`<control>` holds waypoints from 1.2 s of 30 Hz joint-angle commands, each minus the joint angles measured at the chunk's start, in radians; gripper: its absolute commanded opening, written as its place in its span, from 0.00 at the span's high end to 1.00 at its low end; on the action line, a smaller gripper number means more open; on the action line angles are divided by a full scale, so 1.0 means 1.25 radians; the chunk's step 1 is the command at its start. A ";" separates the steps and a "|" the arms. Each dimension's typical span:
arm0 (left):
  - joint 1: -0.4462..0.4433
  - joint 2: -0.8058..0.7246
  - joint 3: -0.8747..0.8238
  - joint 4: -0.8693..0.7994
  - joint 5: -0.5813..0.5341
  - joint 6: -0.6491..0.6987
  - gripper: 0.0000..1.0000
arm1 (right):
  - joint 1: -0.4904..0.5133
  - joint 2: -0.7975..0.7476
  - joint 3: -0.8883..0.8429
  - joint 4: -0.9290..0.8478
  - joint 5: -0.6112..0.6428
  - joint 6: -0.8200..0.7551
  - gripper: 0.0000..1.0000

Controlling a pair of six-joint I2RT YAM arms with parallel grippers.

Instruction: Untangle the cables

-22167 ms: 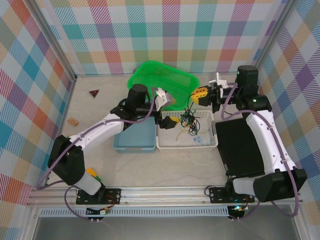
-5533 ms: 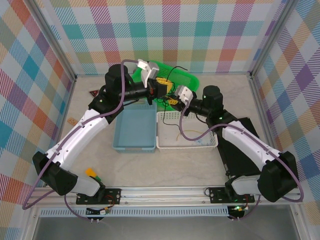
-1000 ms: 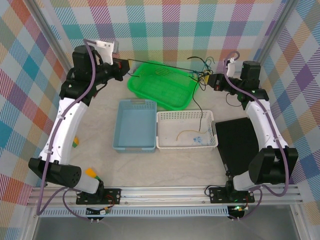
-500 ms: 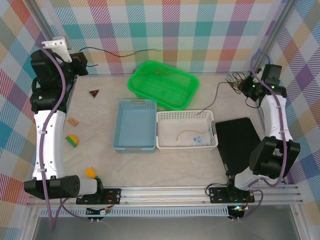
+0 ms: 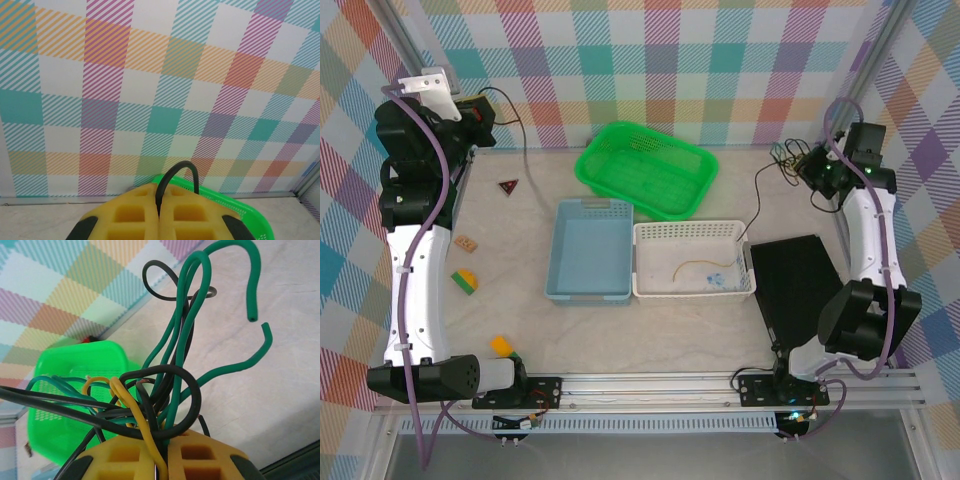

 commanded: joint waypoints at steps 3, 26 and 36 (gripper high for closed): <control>0.003 -0.021 -0.012 0.065 0.073 -0.004 1.00 | 0.002 -0.080 -0.008 0.067 -0.102 -0.002 1.00; 0.003 -0.113 -0.168 0.108 0.180 -0.045 1.00 | 0.005 -0.127 -0.023 0.107 -0.263 0.094 1.00; -0.001 -0.179 -0.366 0.128 0.323 -0.088 1.00 | 0.009 -0.132 -0.042 0.114 -0.283 0.092 1.00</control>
